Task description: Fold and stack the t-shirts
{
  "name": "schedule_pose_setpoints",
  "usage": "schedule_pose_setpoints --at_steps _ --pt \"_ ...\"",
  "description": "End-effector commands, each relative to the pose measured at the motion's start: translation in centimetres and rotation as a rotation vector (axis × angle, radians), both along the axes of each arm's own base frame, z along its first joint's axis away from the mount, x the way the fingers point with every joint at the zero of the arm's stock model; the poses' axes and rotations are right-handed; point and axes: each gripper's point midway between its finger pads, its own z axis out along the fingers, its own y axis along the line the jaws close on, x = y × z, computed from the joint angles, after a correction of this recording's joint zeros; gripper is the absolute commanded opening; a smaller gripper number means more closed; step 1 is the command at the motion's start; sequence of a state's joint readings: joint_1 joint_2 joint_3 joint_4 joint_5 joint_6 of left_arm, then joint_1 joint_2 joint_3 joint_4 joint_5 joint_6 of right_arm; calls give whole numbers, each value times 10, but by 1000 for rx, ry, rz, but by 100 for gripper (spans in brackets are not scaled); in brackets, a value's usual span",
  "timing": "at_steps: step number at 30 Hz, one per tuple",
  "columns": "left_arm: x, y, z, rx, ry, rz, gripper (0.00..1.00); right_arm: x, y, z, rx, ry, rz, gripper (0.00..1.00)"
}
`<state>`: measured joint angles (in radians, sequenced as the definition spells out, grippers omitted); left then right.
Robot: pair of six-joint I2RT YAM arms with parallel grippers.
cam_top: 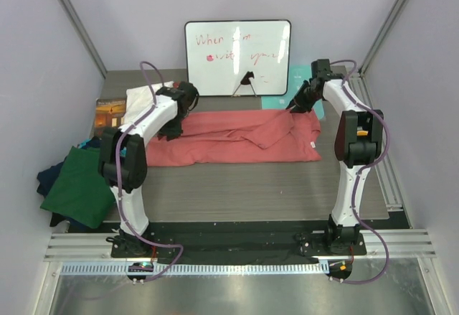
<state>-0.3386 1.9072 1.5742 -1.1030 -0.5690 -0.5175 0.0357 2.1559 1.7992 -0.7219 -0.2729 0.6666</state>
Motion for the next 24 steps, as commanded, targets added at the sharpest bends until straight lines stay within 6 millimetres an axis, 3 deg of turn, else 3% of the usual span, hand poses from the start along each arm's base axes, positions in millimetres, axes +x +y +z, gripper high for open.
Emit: schedule_pose_setpoints --at_steps 1,4,6,8,11,12,14,16,17,24 --pt "6 -33 -7 -69 -25 -43 35 32 -1 37 -1 -146 -38 29" --pt "5 -60 -15 -125 -7 -107 34 40 6 54 33 -186 -18 28" --pt "8 -78 -14 -157 -9 -144 35 34 8 71 38 -210 10 30" --pt "12 -91 -16 -176 -7 -172 35 21 1 87 -14 -234 42 34" --pt "16 -107 -26 -195 3 -200 36 -5 -4 90 -72 -219 90 35" --pt "15 -111 -29 -207 9 -204 36 -16 -3 104 -70 -235 101 36" --pt "17 -117 -41 -222 20 -203 36 -40 11 92 -62 -191 161 38" --pt "19 -120 -48 -229 31 -204 36 -59 24 92 -51 -181 200 38" --pt "20 -121 -54 -225 42 -198 36 -75 33 75 -52 -135 227 39" --pt "26 -123 -71 -200 76 -210 34 -120 67 37 -62 -48 330 39"
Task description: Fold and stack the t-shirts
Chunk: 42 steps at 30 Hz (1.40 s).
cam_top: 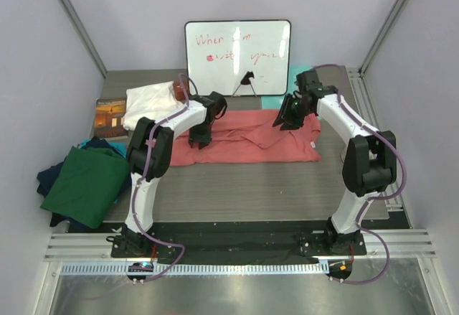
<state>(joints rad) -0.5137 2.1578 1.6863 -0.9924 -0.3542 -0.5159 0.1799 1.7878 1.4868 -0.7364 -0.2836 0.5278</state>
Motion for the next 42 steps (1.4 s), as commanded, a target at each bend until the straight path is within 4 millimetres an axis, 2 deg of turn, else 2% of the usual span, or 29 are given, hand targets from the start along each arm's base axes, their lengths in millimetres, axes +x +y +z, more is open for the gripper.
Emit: schedule_pose_setpoints --at_steps 1,5,10,16,21,26,29,32,35,42 --pt "13 -6 4 -17 -33 -5 34 -26 15 -21 -29 46 67 39" --pt "6 -2 -4 -11 -15 -7 30 -36 17 -45 -67 96 80 39" --pt "-5 0 -11 -13 9 -10 22 -41 26 -64 -85 121 108 39" --pt "-17 4 -13 -13 18 -16 19 -34 48 -79 -78 131 137 40" --pt "-20 10 -12 4 16 -19 18 -29 54 -91 -112 134 132 40" --pt "-24 10 -15 2 27 -24 17 -20 58 -94 -122 110 121 39" --pt "-27 10 -18 -4 38 -26 15 -15 59 -91 -122 100 113 34" --pt "-29 10 -20 -3 42 -29 15 -8 61 -84 -117 78 108 19" --pt "-30 10 -20 -1 46 -37 14 0 63 -79 -115 61 106 9" --pt "-32 8 -22 -5 53 -48 13 13 70 -65 -101 43 116 8"
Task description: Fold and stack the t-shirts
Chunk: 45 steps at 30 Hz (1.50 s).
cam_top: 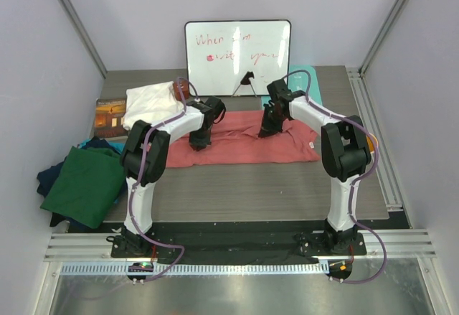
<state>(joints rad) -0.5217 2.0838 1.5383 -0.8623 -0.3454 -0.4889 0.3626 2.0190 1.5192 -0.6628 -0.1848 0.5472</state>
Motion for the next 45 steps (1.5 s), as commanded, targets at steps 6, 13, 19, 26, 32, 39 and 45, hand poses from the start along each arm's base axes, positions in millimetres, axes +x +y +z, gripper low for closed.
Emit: schedule_pose_setpoints --at_steps 6,13,19,26,32,39,45 --pt "-25 5 -17 25 100 -22 12 34 13 22 22 -75 6 3" --pt "-31 5 -18 26 110 -29 11 68 29 28 55 -114 11 11" --pt "-38 5 -22 24 130 -37 10 98 29 58 29 -238 2 30" --pt "-45 3 -25 24 145 -54 9 116 28 89 30 -355 9 35" --pt "-46 1 -26 25 146 -60 9 110 28 106 41 -376 32 36" --pt "-46 3 -25 30 140 -57 9 62 26 108 85 -291 95 37" --pt "-48 3 -27 31 147 -60 9 33 24 90 87 -218 108 36"
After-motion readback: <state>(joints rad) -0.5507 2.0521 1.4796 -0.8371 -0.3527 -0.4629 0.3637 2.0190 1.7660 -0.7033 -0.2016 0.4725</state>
